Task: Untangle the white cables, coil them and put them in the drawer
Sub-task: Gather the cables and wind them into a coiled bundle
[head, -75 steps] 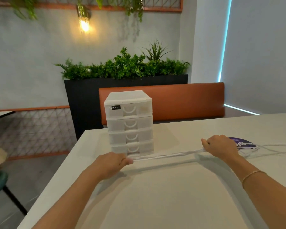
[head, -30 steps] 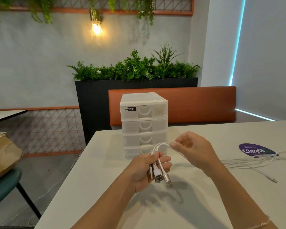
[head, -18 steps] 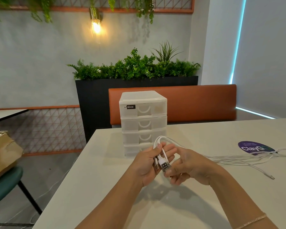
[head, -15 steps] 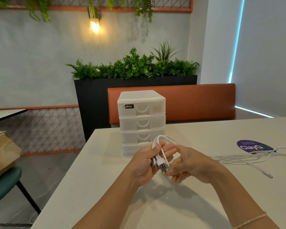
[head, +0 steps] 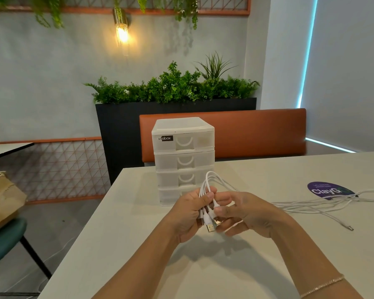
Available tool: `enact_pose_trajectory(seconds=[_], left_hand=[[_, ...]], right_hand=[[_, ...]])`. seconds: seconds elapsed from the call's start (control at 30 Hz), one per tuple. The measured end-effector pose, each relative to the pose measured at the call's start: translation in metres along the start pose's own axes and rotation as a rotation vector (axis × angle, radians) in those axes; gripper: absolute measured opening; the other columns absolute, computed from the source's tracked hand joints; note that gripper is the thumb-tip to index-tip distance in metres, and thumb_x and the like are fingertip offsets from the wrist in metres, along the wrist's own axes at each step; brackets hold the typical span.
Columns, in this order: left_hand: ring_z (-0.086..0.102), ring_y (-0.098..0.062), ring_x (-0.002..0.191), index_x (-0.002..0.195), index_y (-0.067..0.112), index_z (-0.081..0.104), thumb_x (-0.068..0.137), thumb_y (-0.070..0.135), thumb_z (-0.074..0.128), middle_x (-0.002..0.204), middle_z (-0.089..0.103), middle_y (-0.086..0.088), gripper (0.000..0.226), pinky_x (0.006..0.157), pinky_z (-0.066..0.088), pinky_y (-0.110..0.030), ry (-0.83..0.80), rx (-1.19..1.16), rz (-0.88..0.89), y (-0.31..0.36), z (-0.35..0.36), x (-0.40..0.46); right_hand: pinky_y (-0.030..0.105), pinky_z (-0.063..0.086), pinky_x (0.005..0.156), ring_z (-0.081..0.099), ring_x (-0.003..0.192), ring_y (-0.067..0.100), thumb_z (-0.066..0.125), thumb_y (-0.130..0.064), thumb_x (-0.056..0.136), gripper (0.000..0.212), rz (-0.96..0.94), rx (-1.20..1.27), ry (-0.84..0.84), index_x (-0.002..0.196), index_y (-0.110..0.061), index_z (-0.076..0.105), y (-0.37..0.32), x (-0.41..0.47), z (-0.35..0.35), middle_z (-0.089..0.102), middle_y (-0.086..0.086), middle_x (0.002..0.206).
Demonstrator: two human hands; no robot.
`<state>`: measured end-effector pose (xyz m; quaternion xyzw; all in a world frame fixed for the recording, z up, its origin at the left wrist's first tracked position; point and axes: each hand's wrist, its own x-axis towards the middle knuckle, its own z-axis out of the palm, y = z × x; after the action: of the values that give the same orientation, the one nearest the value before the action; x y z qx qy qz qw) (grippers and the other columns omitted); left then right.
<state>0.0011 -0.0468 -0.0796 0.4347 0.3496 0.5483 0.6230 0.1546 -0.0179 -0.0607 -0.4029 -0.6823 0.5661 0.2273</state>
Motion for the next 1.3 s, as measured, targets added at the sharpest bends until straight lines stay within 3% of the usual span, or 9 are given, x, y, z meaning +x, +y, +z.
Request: enact_pose_trajectory(seconds=[0.13, 0.27, 0.5, 0.6, 0.73, 0.87, 1.07, 1.23, 1.3], left_hand=[[0.071, -0.02, 0.086, 0.099, 0.008, 0.056, 0.097, 0.011, 0.04, 0.092, 0.073, -0.01, 0.017, 0.071, 0.056, -0.031, -0.021, -0.04, -0.003, 0.0, -0.001, -0.001], [0.071, -0.02, 0.086, 0.099, 0.005, 0.055, 0.099, 0.014, 0.036, 0.092, 0.073, -0.01, 0.021, 0.074, 0.058, -0.031, -0.012, -0.078, 0.005, 0.0, 0.0, -0.001], [0.072, -0.02, 0.084, 0.099, 0.004, 0.056, 0.099, 0.012, 0.034, 0.092, 0.073, -0.011, 0.023, 0.076, 0.058, -0.028, -0.003, -0.08, 0.016, 0.0, 0.003, -0.003], [0.072, -0.02, 0.084, 0.103, 0.004, 0.056, 0.099, 0.011, 0.034, 0.094, 0.073, -0.011, 0.023, 0.074, 0.058, -0.028, -0.001, -0.088, 0.011, 0.002, 0.003, -0.004], [0.071, -0.023, 0.086, 0.107, 0.002, 0.056, 0.099, 0.008, 0.035, 0.096, 0.072, -0.014, 0.023, 0.075, 0.059, -0.03, 0.001, -0.13, 0.008, 0.001, 0.001, -0.004], [0.071, -0.024, 0.087, 0.106, 0.002, 0.056, 0.098, 0.007, 0.036, 0.098, 0.072, -0.016, 0.022, 0.077, 0.058, -0.033, 0.007, -0.134, 0.001, -0.001, 0.002, -0.003], [0.07, -0.024, 0.093, 0.107, 0.006, 0.056, 0.098, 0.008, 0.037, 0.104, 0.071, -0.015, 0.02, 0.084, 0.054, -0.037, 0.011, -0.101, -0.017, 0.0, 0.0, -0.004], [0.071, -0.022, 0.089, 0.107, 0.004, 0.054, 0.099, 0.006, 0.036, 0.099, 0.072, -0.013, 0.02, 0.078, 0.058, -0.032, 0.018, -0.11, -0.016, -0.001, 0.001, -0.004], [0.071, -0.022, 0.087, 0.104, 0.003, 0.055, 0.099, 0.006, 0.036, 0.096, 0.073, -0.013, 0.02, 0.079, 0.057, -0.031, 0.049, -0.154, 0.001, -0.001, 0.001, -0.002]], right_hand=[[0.028, 0.058, 0.062, 0.069, 0.064, 0.019, 0.072, -0.014, 0.08, 0.031, 0.025, 0.027, -0.016, 0.11, -0.009, 0.064, 0.001, 0.002, 0.005, 0.072, 0.016, 0.09], [0.027, 0.057, 0.061, 0.069, 0.062, 0.019, 0.07, -0.014, 0.082, 0.023, 0.04, -0.001, -0.073, 0.104, -0.014, 0.065, 0.0, -0.002, 0.003, 0.073, 0.013, 0.091], [0.027, 0.055, 0.065, 0.071, 0.075, 0.022, 0.076, -0.023, 0.061, 0.043, 0.008, -0.035, -0.074, 0.102, -0.013, 0.066, 0.002, 0.0, 0.005, 0.073, 0.011, 0.089], [0.029, 0.056, 0.066, 0.071, 0.077, 0.023, 0.076, -0.017, 0.061, 0.037, -0.014, 0.005, -0.062, 0.097, -0.01, 0.068, 0.002, 0.001, 0.008, 0.073, 0.01, 0.085], [0.034, 0.059, 0.068, 0.067, 0.063, 0.021, 0.077, 0.003, 0.068, 0.026, -0.005, 0.034, -0.025, 0.092, -0.005, 0.068, 0.002, 0.004, 0.01, 0.071, 0.012, 0.076], [0.037, 0.058, 0.072, 0.066, 0.063, 0.023, 0.076, 0.005, 0.068, 0.024, -0.002, 0.031, 0.012, 0.088, -0.006, 0.069, 0.005, 0.007, 0.012, 0.07, 0.01, 0.071], [0.034, 0.059, 0.064, 0.069, 0.074, 0.03, 0.082, 0.005, 0.06, 0.043, -0.035, 0.029, 0.081, 0.095, -0.016, 0.066, 0.003, 0.01, 0.015, 0.073, 0.014, 0.084], [0.037, 0.059, 0.074, 0.07, 0.079, 0.029, 0.079, 0.001, 0.068, 0.047, -0.019, 0.017, -0.027, 0.108, -0.018, 0.061, 0.004, 0.006, 0.006, 0.071, 0.018, 0.094], [0.039, 0.058, 0.08, 0.07, 0.086, 0.025, 0.082, -0.001, 0.064, 0.065, 0.001, -0.024, -0.079, 0.119, -0.021, 0.053, 0.006, 0.005, 0.002, 0.071, 0.015, 0.096]])
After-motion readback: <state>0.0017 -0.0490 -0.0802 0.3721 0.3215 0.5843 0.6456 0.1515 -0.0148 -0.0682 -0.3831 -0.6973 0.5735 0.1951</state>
